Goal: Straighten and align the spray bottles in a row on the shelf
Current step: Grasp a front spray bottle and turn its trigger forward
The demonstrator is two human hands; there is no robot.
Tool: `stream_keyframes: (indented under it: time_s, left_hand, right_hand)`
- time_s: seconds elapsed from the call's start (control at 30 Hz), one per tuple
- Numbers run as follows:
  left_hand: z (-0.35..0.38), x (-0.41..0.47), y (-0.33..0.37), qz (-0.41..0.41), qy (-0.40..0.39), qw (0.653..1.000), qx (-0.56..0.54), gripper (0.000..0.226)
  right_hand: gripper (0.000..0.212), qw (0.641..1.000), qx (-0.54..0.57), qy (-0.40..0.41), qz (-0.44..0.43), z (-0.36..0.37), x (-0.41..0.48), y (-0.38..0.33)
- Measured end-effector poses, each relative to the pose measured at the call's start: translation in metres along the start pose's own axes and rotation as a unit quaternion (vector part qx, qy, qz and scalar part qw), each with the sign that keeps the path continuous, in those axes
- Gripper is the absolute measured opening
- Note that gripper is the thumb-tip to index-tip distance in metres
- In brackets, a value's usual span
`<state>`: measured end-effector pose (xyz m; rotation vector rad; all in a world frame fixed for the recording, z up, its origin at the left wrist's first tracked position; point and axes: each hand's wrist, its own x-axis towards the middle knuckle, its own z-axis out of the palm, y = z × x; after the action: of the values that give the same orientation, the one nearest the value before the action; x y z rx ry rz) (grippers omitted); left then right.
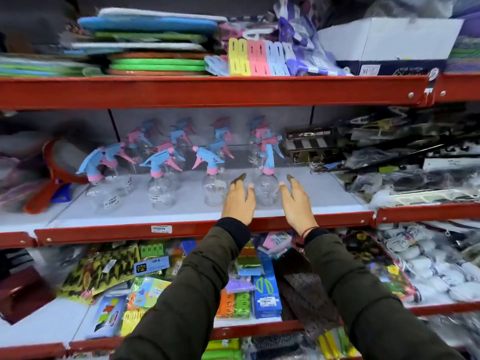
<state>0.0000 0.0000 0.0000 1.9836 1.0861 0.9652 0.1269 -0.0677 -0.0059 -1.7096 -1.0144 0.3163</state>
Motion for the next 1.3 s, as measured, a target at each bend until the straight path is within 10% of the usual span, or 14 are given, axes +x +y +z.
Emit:
stream_keyframes:
  time_s: [0.2, 0.57, 0.83, 1.3]
  left_hand:
    - [0.016, 0.038, 0.002, -0.159, -0.106, 0.972, -0.136, 0.052]
    - [0.042, 0.053, -0.034, -0.153, -0.147, 0.964, -0.161, 0.083]
    - [0.02, 0.011, 0.008, -0.106, -0.203, 0.969, -0.092, 0.049]
    - [-0.038, -0.029, -0.008, -0.076, -0.001, 0.974, -0.212, 0.053]
  right_hand:
    - [0.031, 0.987, 0.116, -0.036, 0.106, 0.011, 0.035, -0.002]
    - [0.022, 0.982, 0.144, -0.063, 0.101, 0.001, 0.025, 0.016]
    - [0.05, 0.988, 0.107, -0.078, 0.08, -0.008, 0.004, 0.017]
    - [0.026, 0.991, 0.107, 0.073, -0.038, -0.002, -0.066, -0.022]
